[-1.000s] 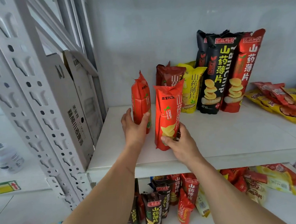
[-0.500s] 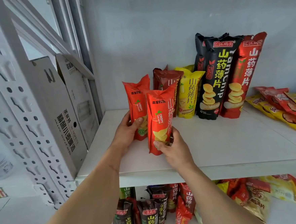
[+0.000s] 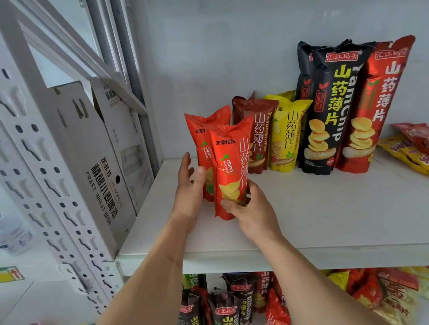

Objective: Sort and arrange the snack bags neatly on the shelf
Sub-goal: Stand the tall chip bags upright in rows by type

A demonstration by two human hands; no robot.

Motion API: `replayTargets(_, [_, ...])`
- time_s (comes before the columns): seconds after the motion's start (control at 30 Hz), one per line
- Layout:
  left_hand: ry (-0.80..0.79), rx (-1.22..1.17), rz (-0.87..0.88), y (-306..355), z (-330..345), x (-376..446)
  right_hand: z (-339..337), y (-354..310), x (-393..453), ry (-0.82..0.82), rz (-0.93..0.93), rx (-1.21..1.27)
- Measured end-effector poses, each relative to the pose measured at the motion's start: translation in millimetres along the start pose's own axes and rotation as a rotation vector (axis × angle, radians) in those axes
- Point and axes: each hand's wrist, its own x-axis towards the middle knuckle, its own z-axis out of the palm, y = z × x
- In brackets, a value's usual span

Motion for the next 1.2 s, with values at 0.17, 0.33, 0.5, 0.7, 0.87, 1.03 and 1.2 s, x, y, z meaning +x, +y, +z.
replayTargets(0.17, [-0.08,0.044,0.051,2,5,10,4,-2,8,0.009,-0.007,-0.007])
replayTargets(0.33, [-0.096,0.058,0.039,3,4,28,14,0,21,0.029,-0.001,-0.038])
replayTargets(0.5, [-0.102,0.056,0.002,-4,1,51,23,1,44,0.047,0.022,-0.07])
replayTargets(0.7, [-0.13,0.055,-0.012,-13,1,89,35,0,76,0.055,0.034,-0.075])
replayTargets(0.87, [-0.16,0.076,-0.031,-20,5,119,49,1,100,0.095,0.044,-0.105])
replayTargets(1.03, [-0.195,0.048,-0.042,-28,4,145,58,3,119,0.141,0.069,-0.139])
replayTargets(1.2, [-0.226,0.055,-0.061,-35,3,163,65,3,130,0.175,0.091,-0.183])
